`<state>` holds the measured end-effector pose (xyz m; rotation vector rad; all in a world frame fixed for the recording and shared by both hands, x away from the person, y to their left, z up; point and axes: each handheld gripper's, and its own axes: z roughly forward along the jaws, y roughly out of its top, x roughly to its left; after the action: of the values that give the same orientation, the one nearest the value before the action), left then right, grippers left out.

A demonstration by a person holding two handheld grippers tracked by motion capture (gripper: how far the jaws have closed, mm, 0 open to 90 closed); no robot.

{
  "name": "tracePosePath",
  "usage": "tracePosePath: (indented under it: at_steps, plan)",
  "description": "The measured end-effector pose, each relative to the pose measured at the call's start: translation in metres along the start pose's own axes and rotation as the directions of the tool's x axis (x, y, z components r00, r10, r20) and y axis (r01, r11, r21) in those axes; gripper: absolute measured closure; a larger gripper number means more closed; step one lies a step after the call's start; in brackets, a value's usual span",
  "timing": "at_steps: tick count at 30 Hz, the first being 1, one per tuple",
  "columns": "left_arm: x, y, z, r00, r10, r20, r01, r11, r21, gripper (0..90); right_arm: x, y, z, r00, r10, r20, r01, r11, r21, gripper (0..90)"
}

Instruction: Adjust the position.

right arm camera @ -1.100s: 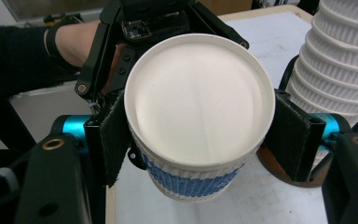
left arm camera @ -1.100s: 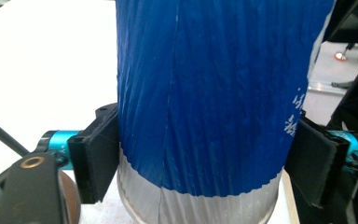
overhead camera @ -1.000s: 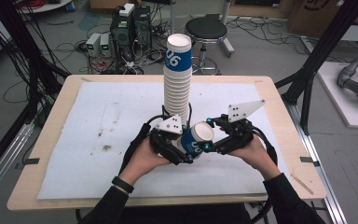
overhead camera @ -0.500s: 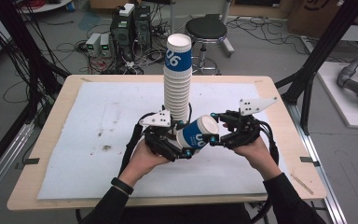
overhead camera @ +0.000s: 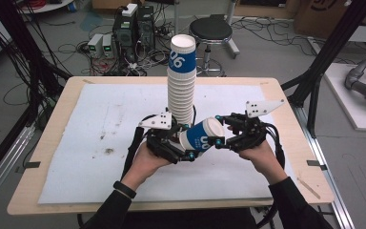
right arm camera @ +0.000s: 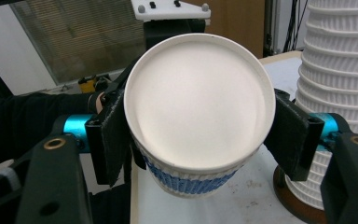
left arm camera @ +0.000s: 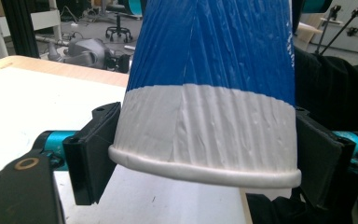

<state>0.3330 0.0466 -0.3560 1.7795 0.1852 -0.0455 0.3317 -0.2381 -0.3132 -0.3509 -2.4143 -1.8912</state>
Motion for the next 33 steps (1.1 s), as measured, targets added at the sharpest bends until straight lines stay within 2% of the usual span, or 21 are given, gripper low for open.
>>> tracePosePath:
  at_steps: [2, 3, 4, 7, 8, 9, 13, 14, 16, 18, 19, 20, 21, 22, 23, 24, 26, 27, 28, 30, 33]
  plan:
    - [-0.001, 0.002, -0.001, 0.9999, 0.008, -0.014, -0.007, 0.9993, 0.036, 18.8, 0.001, 0.000, 0.001, 0.9999, -0.007, 0.009, 0.007, 1.000, 0.028, 28.9]
    - [-0.001, 0.002, -0.001, 0.9999, 0.008, -0.014, -0.007, 0.9993, 0.036, 18.8, 0.001, 0.000, 0.001, 0.9999, -0.007, 0.009, 0.007, 1.000, 0.028, 28.9]
    - [-0.001, 0.004, -0.002, 0.9998, 0.016, -0.015, -0.015, 0.9984, 0.054, 18.9, 0.002, 0.001, 0.001, 0.9992, -0.027, 0.030, 0.026, 0.998, 0.060, 25.5]
    - [-0.002, 0.007, -0.003, 0.9993, 0.026, -0.026, -0.024, 0.9953, 0.094, 19.0, 0.003, 0.002, 0.000, 0.9982, -0.034, 0.049, 0.030, 0.996, 0.081, 21.9]
    - [-0.002, 0.007, -0.003, 0.9993, 0.026, -0.026, -0.024, 0.9953, 0.094, 19.1, 0.004, 0.003, -0.001, 0.9977, -0.042, 0.054, 0.037, 0.995, 0.095, 20.6]
    - [-0.003, 0.009, -0.004, 0.9983, 0.043, -0.039, -0.037, 0.9904, 0.133, 19.2, 0.004, 0.005, -0.001, 0.9969, -0.052, 0.059, 0.045, 0.992, 0.114, 20.6]
    - [-0.004, 0.012, -0.005, 0.9962, 0.067, -0.055, -0.056, 0.9806, 0.188, 19.3, 0.008, 0.009, -0.003, 0.9932, -0.087, 0.077, 0.075, 0.985, 0.153, 20.6]
    - [-0.004, 0.012, -0.005, 0.9962, 0.067, -0.055, -0.056, 0.9806, 0.188, 19.4, 0.008, 0.009, -0.003, 0.9921, -0.095, 0.081, 0.081, 0.983, 0.163, 20.6]
    - [-0.005, 0.013, -0.004, 0.9947, 0.082, -0.063, -0.066, 0.9729, 0.222, 19.5, 0.009, 0.010, -0.002, 0.9917, -0.097, 0.084, 0.081, 0.981, 0.178, 20.6]
    - [-0.006, 0.013, -0.003, 0.9935, 0.092, -0.068, -0.072, 0.9651, 0.252, 19.7, 0.010, 0.010, -0.001, 0.9878, -0.118, 0.102, 0.095, 0.974, 0.208, 20.6]
    - [-0.006, 0.013, -0.002, 0.9921, 0.103, -0.071, -0.080, 0.9572, 0.278, 19.7, 0.011, 0.010, 0.001, 0.9863, -0.128, 0.104, 0.103, 0.969, 0.223, 20.6]
    - [-0.006, 0.013, -0.002, 0.9921, 0.103, -0.071, -0.080, 0.9572, 0.278, 19.8, 0.011, 0.009, 0.002, 0.9855, -0.133, 0.105, 0.106, 0.967, 0.230, 20.6]
    - [-0.007, 0.014, 0.000, 0.9904, 0.115, -0.076, -0.087, 0.9504, 0.298, 19.7, 0.011, 0.009, 0.003, 0.9853, -0.133, 0.108, 0.104, 0.965, 0.240, 20.6]
    - [-0.007, 0.014, 0.000, 0.9904, 0.115, -0.076, -0.087, 0.9504, 0.298, 19.7, 0.011, 0.009, 0.003, 0.9853, -0.133, 0.108, 0.104, 0.965, 0.240, 20.6]
    - [-0.009, 0.014, 0.001, 0.9896, 0.124, -0.074, -0.095, 0.9464, 0.309, 19.8, 0.010, 0.007, 0.006, 0.9840, -0.141, 0.109, 0.107, 0.958, 0.265, 20.7]
    - [-0.009, 0.014, 0.001, 0.9896, 0.124, -0.074, -0.095, 0.9464, 0.309, 19.8, 0.010, 0.007, 0.007, 0.9841, -0.139, 0.111, 0.103, 0.954, 0.281, 20.8]
    - [-0.009, 0.015, 0.002, 0.9887, 0.130, -0.075, -0.100, 0.9440, 0.314, 19.8, 0.009, 0.006, 0.008, 0.9857, -0.133, 0.104, 0.098, 0.952, 0.290, 20.8]
    - [-0.010, 0.016, 0.001, 0.9878, 0.135, -0.078, -0.104, 0.9421, 0.319, 19.8, 0.009, 0.005, 0.010, 0.9853, -0.140, 0.098, 0.104, 0.947, 0.304, 22.0]
    - [-0.010, 0.016, 0.001, 0.9878, 0.135, -0.078, -0.104, 0.9421, 0.319, 19.8, 0.009, 0.005, 0.010, 0.9853, -0.140, 0.098, 0.104, 0.947, 0.304, 22.0]
    - [-0.010, 0.016, 0.000, 0.9874, 0.139, -0.076, -0.108, 0.9411, 0.321, 19.8, 0.009, 0.004, 0.010, 0.9874, -0.140, 0.075, 0.110, 0.945, 0.308, 28.3]
    - [-0.010, 0.016, 0.001, 0.9877, 0.137, -0.074, -0.107, 0.9428, 0.316, 18.8, 0.008, 0.004, 0.009, 0.9897, -0.131, 0.058, 0.108, 0.947, 0.302, 29.3]
